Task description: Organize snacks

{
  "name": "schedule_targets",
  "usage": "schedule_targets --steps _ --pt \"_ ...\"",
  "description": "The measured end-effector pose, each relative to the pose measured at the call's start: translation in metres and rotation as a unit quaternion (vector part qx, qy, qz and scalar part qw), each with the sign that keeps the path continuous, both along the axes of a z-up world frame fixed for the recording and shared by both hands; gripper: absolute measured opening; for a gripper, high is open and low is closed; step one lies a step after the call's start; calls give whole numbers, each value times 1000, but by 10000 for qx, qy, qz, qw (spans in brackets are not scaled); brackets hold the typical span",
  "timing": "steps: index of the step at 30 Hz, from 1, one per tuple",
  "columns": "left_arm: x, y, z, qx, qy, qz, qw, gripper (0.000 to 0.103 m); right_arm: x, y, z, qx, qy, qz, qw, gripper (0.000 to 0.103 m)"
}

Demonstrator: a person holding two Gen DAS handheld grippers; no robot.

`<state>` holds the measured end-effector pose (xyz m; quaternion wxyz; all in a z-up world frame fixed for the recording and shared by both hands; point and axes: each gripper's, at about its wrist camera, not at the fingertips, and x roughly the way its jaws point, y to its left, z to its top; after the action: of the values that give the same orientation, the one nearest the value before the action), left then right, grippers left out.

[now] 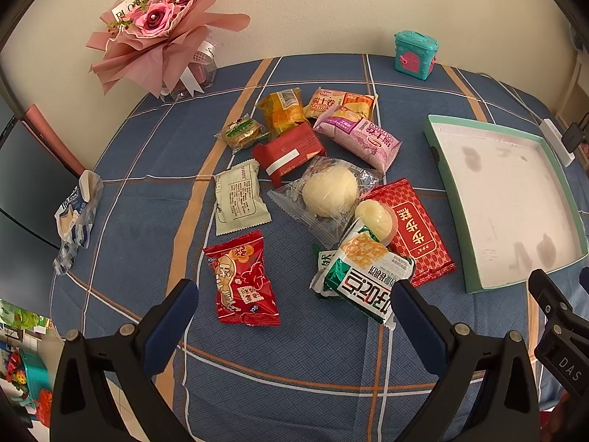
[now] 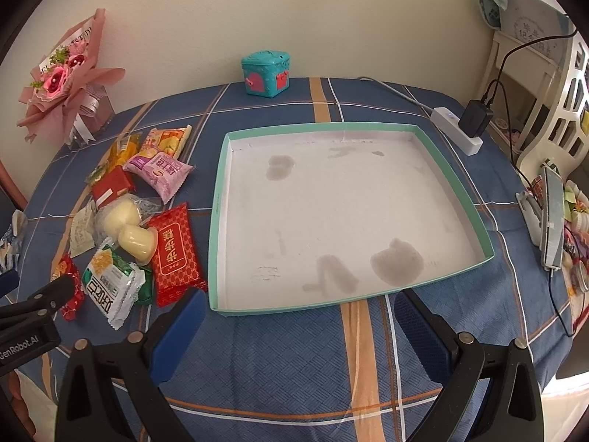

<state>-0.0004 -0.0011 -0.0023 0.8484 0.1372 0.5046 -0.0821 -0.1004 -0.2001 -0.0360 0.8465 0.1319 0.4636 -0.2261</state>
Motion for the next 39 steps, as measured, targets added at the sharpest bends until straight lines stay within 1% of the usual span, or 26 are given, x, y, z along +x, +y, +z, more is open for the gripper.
schedule_targets --steps 27,29,33,37,39 --pt "0 1 -3 10 27 13 10000 103 0 1 -1 -19 55 13 10000 103" --pt "0 3 -2 -51 37 24 10000 103 1 1 -1 -15 57 29 10000 103" --pt "8 20 0 -367 155 315 9987 103 7 8 -1 104 -12 198 9997 103" --pt "18 42 -6 -366 252 641 9970 103 23 22 -3 264 -78 486 9984 103" --pt "24 54 -9 -460 313 764 9955 103 32 33 -3 290 -109 704 9970 103"
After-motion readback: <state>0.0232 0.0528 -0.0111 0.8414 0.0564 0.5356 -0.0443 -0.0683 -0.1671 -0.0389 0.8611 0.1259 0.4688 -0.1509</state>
